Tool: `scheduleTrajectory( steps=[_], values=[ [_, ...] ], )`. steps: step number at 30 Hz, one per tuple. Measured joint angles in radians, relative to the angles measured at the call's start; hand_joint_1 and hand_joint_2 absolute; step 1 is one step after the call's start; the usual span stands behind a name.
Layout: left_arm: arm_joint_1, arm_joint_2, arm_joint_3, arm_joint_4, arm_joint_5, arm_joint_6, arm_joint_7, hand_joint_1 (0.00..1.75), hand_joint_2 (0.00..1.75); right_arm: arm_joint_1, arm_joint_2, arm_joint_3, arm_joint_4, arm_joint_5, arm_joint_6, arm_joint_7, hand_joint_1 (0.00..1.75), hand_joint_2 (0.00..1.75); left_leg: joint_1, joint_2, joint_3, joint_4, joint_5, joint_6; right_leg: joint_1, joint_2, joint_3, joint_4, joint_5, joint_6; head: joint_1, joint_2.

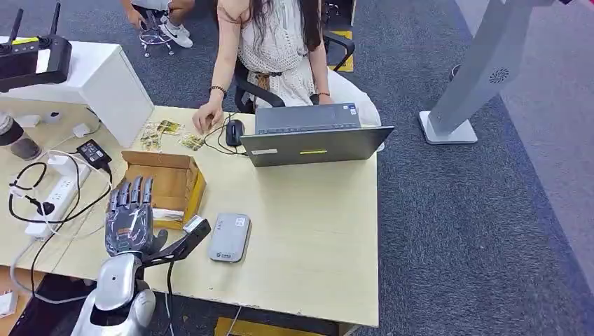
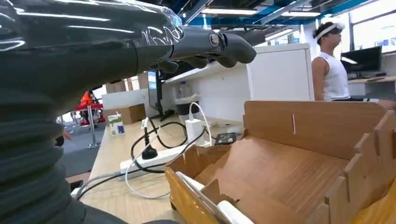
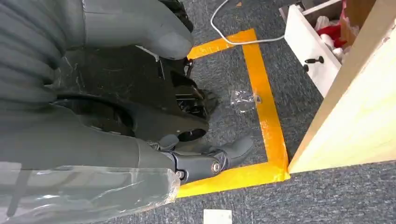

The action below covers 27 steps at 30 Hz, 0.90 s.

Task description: Pass the card to the sensor for recognition and then transmit it.

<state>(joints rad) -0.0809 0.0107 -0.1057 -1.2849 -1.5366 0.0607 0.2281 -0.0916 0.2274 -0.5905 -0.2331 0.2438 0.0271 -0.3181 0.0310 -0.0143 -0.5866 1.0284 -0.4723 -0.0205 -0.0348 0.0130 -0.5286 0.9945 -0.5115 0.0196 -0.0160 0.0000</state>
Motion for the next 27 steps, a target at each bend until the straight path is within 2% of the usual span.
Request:
scheduleTrajectory(
  steps=[7, 27],
  values=[
    [-0.028, 0.017, 0.004, 0.042, 0.0, 0.003, 0.027, 0.0, 1.75, -0.001, 0.0, 0.0, 0.0, 0.013, 0.005, 0.004, 0.0, 1.75, 0.0, 0.0, 0.0, 0.0, 0.0, 0.0, 0.0, 0.0, 0.0, 0.0, 0.0, 0.0, 0.0, 0.0],
    [-0.057, 0.027, 0.052, 0.13, 0.0, 0.021, 0.006, 0.0, 1.75, -0.002, 0.0, 0.0, 0.0, 0.028, 0.004, 0.01, 0.0, 1.75, 0.0, 0.0, 0.0, 0.0, 0.0, 0.0, 0.0, 0.0, 0.0, 0.0, 0.0, 0.0, 0.0, 0.0]
  ],
)
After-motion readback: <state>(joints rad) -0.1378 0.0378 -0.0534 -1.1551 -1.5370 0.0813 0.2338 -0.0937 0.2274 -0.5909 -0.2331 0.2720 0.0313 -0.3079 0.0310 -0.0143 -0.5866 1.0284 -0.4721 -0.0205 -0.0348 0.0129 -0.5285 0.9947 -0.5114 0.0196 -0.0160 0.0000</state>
